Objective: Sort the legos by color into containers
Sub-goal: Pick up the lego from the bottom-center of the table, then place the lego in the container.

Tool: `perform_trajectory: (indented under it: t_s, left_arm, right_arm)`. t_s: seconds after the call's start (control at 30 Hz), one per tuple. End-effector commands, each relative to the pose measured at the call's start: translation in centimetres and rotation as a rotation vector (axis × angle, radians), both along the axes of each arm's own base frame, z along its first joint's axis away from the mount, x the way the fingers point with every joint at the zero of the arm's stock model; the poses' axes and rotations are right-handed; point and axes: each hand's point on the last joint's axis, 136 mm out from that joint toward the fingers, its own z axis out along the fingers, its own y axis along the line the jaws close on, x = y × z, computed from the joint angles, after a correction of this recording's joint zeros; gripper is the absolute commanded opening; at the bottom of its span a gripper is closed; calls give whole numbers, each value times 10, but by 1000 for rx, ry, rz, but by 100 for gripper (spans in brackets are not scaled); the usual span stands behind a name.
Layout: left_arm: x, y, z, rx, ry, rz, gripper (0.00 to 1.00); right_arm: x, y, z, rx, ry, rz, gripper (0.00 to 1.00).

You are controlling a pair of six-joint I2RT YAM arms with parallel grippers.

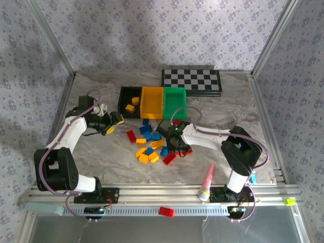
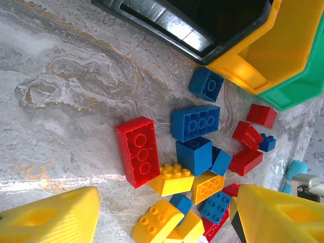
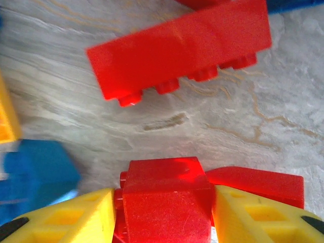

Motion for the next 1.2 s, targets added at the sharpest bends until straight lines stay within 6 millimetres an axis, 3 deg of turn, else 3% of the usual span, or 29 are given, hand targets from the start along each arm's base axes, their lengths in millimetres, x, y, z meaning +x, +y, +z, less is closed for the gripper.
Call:
perform_trajectory:
  t_s: [0.0,0.13,0.27,0.63,0.73,0.83,0.9,1.0,1.17]
  left_arm:
    - [0,-3,10,-26,-30,-12,72]
    - [0,-5,10,-35,-27,-15,72]
    - [-1,-4,11,-28,-31,-17,72]
    - [-1,-4,10,-31,-28,-12,72]
    - [-1,-4,11,-32,-32,-14,72]
    - [0,-4,11,-31,-32,-16,72]
    - [1,-5,11,-35,-30,-16,72]
    - [1,-5,12,-39,-31,-22,72]
    - [-2,-7,6,-46,-9,-24,72]
  right_arm:
    - [-9,-15,-11,-53,23,-38,53]
    - [-9,-11,-17,-36,22,-42,52]
    - [-6,-6,-13,-22,6,-35,41]
    - [4,-1,14,14,-52,-24,35]
    - [12,3,35,53,-96,-25,35]
    - [32,4,64,99,-159,-23,35]
    - [58,4,87,140,-216,-33,35]
    - [98,-3,104,178,-278,-64,36]
    - [164,-8,114,208,-344,-92,37]
